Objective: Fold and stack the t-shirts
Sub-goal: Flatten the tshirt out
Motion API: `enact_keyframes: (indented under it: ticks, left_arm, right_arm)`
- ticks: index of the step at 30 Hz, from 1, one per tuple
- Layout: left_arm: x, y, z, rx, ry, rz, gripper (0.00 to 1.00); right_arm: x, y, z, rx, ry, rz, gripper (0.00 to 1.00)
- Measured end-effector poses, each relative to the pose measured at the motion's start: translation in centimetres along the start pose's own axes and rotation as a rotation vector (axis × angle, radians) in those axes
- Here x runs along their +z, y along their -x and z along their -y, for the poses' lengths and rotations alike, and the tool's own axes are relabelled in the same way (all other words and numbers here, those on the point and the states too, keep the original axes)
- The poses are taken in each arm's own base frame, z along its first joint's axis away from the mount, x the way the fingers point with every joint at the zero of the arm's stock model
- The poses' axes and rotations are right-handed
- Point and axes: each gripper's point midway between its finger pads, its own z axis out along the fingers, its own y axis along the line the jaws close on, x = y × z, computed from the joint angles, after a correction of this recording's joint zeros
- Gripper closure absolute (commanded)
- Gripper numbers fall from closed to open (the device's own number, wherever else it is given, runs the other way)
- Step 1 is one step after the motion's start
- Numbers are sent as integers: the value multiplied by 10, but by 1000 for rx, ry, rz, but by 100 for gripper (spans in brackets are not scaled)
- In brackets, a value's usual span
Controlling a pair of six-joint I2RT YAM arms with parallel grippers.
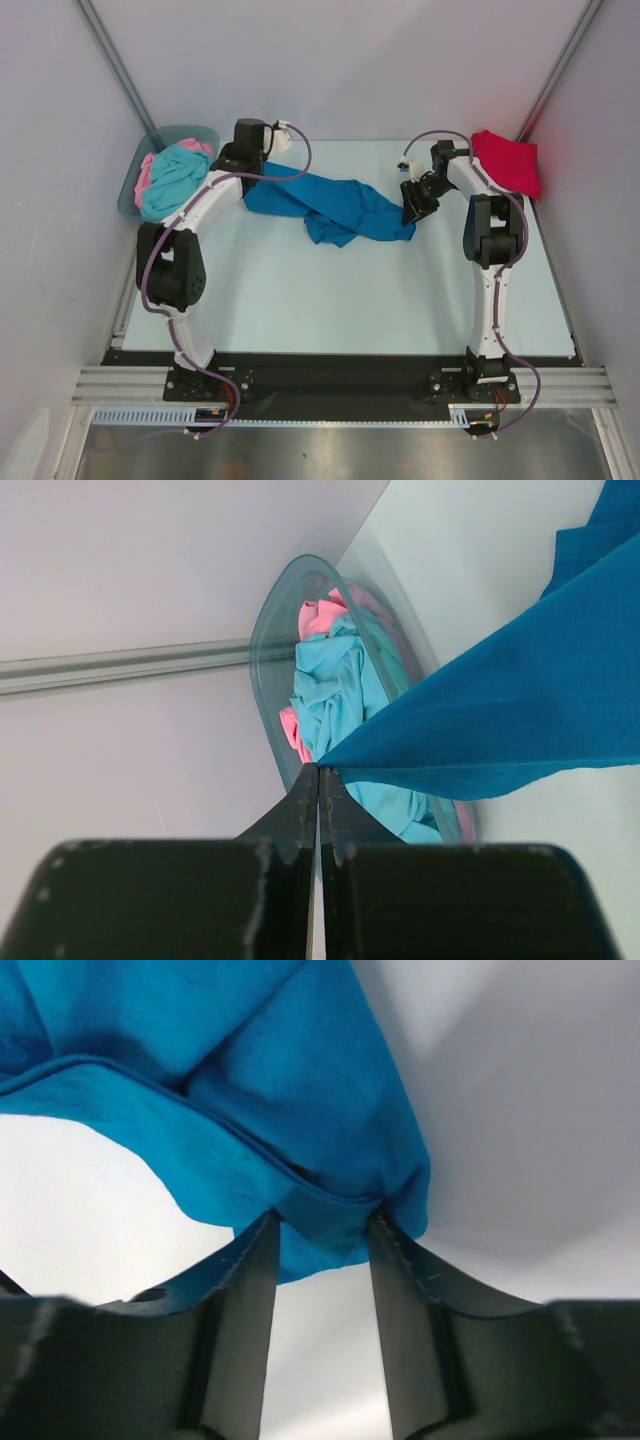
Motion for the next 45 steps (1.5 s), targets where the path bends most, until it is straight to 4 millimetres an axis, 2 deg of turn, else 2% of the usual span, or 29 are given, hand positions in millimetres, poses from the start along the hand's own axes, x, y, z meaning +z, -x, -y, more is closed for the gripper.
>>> enact_keyframes:
  ticks: [3,8,13,17,18,19,20,21,31,32,33,38,45]
  left_arm:
    - [0,0,0,0,0,1,100]
    - [0,1,1,1,-1,1,100]
    - [3,2,6,6,-9,-1,100]
    - [4,3,10,11,-16,-2,100]
    - [4,3,10,11,-16,-1,100]
    - [4,3,10,11,-16,-1,100]
    - [4,3,10,11,-16,0,100]
    - [4,3,10,12,-16,0,100]
    - [4,4,11,12,-18,1,100]
    - [4,5,11,13,-18,2,100]
    - [4,5,11,12,-18,2,100]
    - [5,4,13,15,-22,-1,100]
    - [6,7,18,16,-30,2,100]
  right_arm:
    - [1,1,0,14,2,4,67]
    - [-1,3,0,20,-3,9,66]
    - [-9,16,2,-1,-24,39,63]
    - [-11,16,4,-6,-34,36,65]
    - [-11,16,4,-6,-34,34,66]
    - [-11,16,4,-5,-34,33,72]
    - [-11,15,4,-6,-34,33,72]
    - [-11,15,4,-4,-34,33,79]
    - [-15,16,3,-3,-38,33,76]
    - [-16,16,2,-5,-42,34,91]
    - [-19,18,1,-13,-47,37,100]
    - [-41,29,-11,-59,-105,63,100]
    - [-74,58,-50,-219,-241,121,100]
